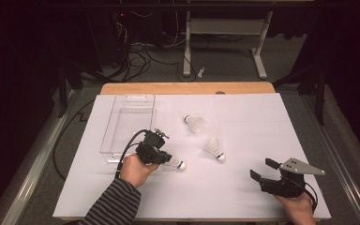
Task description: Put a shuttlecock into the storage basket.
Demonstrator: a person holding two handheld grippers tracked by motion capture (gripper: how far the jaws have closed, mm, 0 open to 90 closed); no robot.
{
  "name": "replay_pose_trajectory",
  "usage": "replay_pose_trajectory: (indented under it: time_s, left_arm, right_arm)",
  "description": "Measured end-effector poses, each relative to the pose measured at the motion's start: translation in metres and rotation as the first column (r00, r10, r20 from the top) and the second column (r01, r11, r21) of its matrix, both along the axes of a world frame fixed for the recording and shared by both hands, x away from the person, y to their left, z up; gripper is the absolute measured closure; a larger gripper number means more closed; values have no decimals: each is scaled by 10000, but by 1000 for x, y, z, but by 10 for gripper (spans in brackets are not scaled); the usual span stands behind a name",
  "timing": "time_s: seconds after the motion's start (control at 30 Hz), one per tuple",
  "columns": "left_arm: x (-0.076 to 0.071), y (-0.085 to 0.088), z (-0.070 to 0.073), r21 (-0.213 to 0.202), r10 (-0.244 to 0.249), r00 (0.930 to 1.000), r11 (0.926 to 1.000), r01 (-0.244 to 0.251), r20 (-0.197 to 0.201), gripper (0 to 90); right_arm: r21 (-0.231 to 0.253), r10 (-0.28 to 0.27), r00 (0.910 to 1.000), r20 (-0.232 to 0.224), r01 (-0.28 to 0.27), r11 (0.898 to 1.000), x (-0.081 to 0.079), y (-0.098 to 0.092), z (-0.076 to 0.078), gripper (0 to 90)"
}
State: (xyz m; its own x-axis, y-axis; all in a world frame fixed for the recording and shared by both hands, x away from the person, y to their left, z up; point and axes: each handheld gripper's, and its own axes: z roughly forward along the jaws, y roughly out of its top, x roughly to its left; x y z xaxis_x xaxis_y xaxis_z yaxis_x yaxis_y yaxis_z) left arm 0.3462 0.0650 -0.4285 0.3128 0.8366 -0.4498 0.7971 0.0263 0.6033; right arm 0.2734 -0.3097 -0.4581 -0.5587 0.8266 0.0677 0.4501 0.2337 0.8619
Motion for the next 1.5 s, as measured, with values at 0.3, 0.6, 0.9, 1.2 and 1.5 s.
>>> replay_pose_trajectory:
  time_s: [0.3,0.6,0.9,1.2,1.5]
  left_arm:
    - [-3,-1,2,-29,-207,9998,9998,207,-61,884]
    - [-10,-2,8,-278,-431,9991,9987,432,53,894]
    - [-14,0,20,-529,-524,9981,9971,541,329,894]
    - [-17,2,27,-638,-476,9970,9966,515,614,895]
    - [-18,4,33,-709,-472,9957,9961,529,794,895]
  right_arm:
    - [7,-11,10000,-3,11,10000,0,0,0,231]
    - [-4,-1,10000,-5,1,10000,0,0,0,231]
    - [3,-15,10000,3,15,10000,0,-1,0,231]
    - [1,-22,10000,29,22,10000,0,-1,0,231]
    - [17,-19,10000,47,19,10000,0,-1,0,231]
